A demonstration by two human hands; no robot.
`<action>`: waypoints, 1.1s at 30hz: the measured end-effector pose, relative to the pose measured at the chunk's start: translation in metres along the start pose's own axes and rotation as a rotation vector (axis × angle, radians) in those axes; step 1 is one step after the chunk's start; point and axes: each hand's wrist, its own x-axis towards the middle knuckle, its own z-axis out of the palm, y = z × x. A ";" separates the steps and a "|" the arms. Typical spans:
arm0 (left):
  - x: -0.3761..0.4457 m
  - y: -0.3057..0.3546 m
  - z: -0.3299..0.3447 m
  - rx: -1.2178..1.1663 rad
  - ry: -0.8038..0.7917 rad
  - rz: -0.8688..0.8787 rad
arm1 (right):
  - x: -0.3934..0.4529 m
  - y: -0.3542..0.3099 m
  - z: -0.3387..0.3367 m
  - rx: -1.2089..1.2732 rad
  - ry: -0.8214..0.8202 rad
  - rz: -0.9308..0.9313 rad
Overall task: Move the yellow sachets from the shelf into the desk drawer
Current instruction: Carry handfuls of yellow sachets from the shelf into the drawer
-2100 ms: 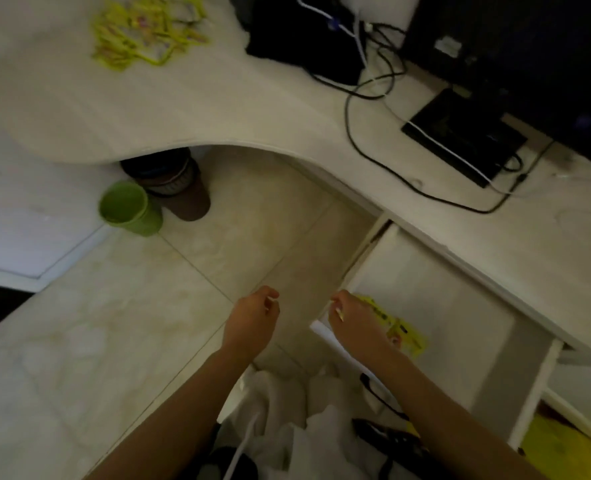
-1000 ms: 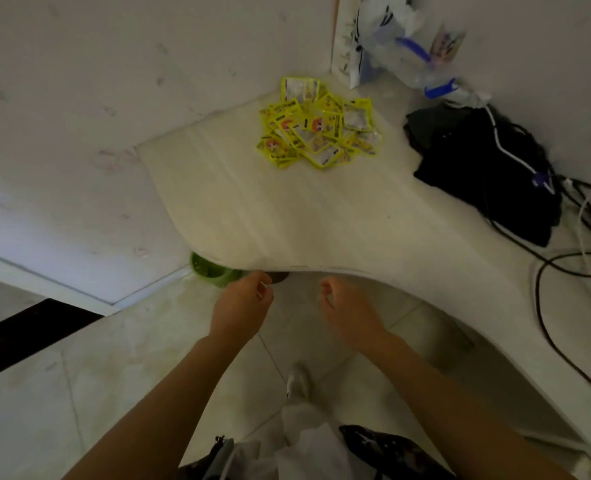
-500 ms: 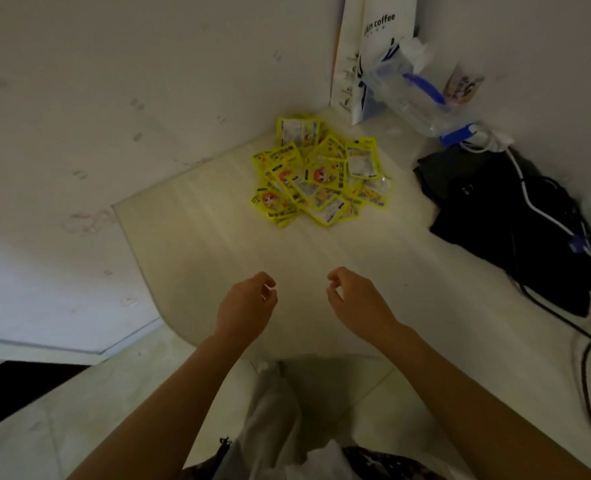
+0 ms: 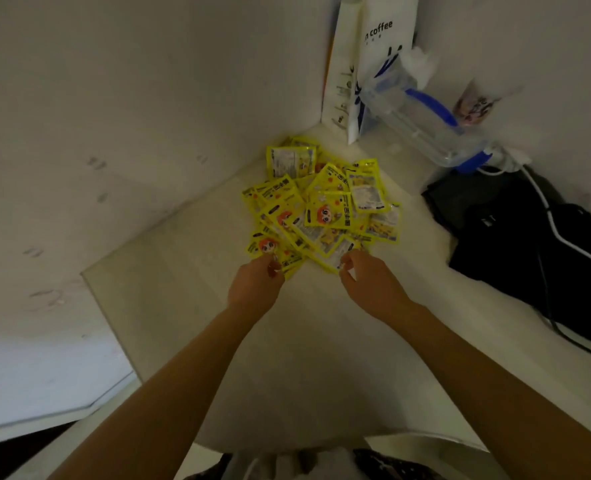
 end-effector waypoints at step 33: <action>0.091 0.075 0.068 -0.659 0.087 -0.501 | 0.182 0.013 -0.016 -0.393 -0.072 -0.201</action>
